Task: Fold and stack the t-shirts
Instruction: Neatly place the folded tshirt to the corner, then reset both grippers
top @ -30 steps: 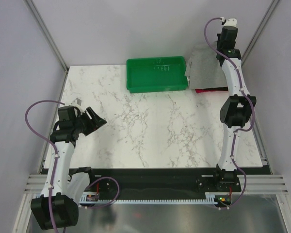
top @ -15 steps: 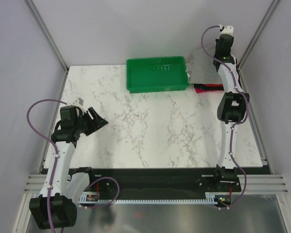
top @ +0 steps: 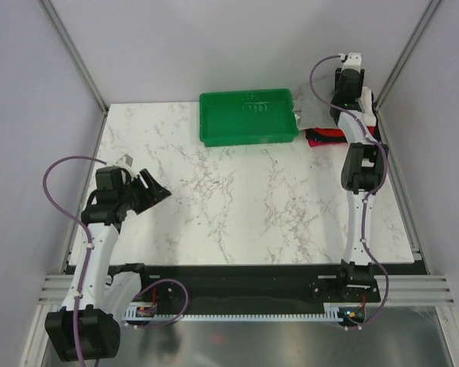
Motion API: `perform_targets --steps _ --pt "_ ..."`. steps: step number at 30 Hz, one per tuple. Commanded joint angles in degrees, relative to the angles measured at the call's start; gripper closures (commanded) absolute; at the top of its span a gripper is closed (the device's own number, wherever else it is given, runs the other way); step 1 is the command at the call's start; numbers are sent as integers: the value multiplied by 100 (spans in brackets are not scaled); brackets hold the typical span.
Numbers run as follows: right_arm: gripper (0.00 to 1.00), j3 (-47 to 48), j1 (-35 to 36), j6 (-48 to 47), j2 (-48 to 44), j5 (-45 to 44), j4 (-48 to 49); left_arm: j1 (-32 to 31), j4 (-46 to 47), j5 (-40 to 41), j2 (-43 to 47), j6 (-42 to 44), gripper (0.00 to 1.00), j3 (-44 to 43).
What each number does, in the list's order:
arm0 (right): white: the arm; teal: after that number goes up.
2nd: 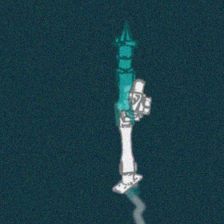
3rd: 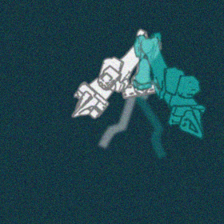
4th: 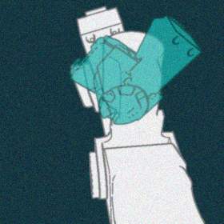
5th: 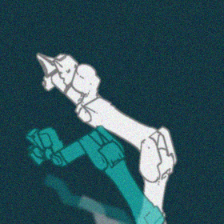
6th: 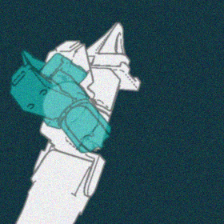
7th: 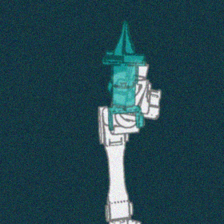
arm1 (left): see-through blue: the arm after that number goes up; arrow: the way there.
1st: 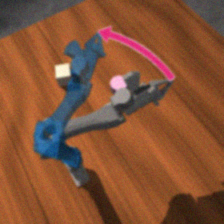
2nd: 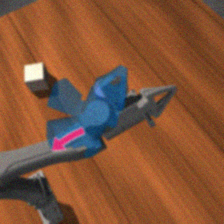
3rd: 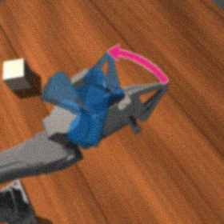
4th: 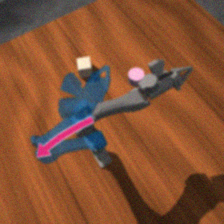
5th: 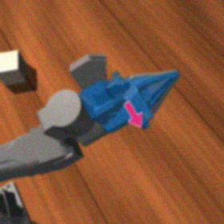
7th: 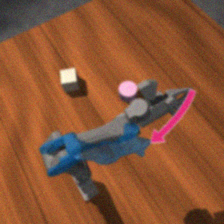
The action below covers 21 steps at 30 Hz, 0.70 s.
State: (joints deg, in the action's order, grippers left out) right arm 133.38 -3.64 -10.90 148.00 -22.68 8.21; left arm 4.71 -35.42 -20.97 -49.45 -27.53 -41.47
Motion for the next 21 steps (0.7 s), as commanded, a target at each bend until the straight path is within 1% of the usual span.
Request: perform_targets --steps 1,2,3,4,9,11,12,16,17,19,20,21 --pt "39 -320 -67 -88 -298 -333 717 -58 132 111 120 125 32 16" --pt "29 -391 -67 -97 -377 -447 761 -93 132 120 129 125 32 25" --pt "9 -479 -67 -97 -569 -692 822 -110 132 120 146 108 32 34" --pt "2 -636 -67 -80 -675 -868 953 -137 132 128 164 116 32 34" --pt "2 -858 -67 157 -1509 -1449 1086 -207 132 137 234 116 32 16" --pt "2 -875 -67 552 -1791 -1765 1017 -207 132 163 331 108 32 25" --pt "2 -884 -67 762 -2097 -1827 973 -207 132 172 366 107 31 17" --pt "2 -963 -67 1694 -2977 -1513 411 -207 132 164 392 107 31 16" --pt "2 -1033 -67 2175 -3414 -1442 262 -207 132 137 392 116 31 -1" --pt "2 -1672 -67 2800 -4004 -1284 -125 -207 132 137 410 125 31 -10" --pt "2 -2058 -49 3004 -4730 -892 -135 -199 132 155 480 116 30 -10" --pt "2 -2932 -32 3275 -5094 -644 13 -207 132 190 532 107 31 -1"
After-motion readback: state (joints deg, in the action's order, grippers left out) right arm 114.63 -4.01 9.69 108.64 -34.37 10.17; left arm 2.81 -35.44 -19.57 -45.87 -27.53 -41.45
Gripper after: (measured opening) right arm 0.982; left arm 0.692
